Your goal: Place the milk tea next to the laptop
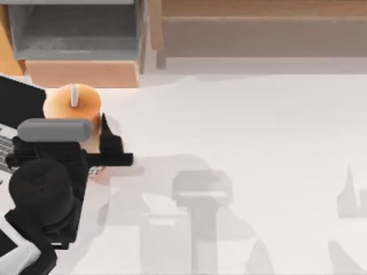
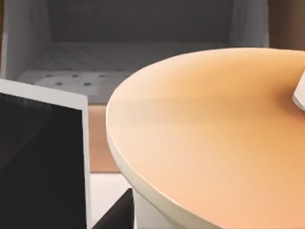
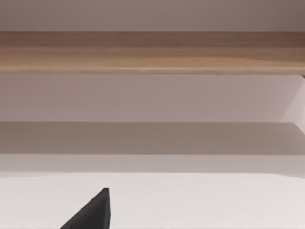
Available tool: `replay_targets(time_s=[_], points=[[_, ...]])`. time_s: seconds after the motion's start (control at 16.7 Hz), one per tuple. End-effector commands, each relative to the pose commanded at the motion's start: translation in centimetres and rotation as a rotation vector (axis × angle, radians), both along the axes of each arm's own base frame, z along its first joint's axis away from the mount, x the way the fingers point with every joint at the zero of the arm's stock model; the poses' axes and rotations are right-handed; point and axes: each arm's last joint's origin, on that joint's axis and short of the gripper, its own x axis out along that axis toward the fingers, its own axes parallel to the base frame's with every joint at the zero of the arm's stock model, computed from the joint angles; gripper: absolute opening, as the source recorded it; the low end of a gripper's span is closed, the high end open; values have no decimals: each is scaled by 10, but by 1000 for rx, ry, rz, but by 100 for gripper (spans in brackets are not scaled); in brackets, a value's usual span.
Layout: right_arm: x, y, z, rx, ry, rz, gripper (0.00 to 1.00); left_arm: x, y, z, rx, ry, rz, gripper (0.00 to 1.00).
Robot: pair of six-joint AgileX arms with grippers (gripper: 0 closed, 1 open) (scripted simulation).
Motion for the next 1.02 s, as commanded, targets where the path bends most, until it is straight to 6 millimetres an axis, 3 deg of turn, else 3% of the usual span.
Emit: replay_targets(time_s=[0.12,0.9,1.02], points=[[0,0,0,0,0,0,100,0,0,0,0,0,0,0],[0,0,0,0,0,0,100,0,0,0,0,0,0,98],[0,0,0,0,0,0,100,0,0,0,0,0,0,100]])
